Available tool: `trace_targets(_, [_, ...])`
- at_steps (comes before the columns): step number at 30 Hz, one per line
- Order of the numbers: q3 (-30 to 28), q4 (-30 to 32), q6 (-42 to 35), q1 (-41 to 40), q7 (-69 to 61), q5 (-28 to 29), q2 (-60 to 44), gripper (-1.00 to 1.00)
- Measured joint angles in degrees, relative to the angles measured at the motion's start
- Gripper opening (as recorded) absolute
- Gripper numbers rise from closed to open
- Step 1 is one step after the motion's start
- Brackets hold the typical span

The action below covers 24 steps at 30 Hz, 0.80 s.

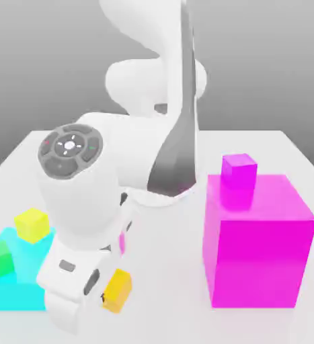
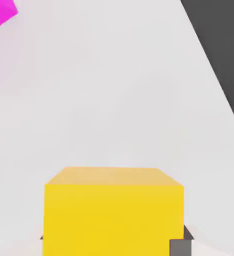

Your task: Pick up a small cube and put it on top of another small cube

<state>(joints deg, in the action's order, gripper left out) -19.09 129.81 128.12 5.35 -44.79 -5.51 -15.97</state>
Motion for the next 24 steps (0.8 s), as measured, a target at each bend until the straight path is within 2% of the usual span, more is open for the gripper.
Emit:
trace_targets(8, [-2.65, 2.88, 1.12, -8.08, -28.70, 2.05, 5.26, -1.00])
trace_targets(17, [-6.47, 7.12, 7.51, -16.36, -60.79, 5.59, 15.00, -1.00])
trace_targets(23, [-5.05, 9.17, 16.37, -17.88, -68.88, 1.10, 9.80, -1.00])
trace_targets(24, [-4.80, 9.43, 17.72, -18.11, -69.57, 0.21, 8.59, 1.00])
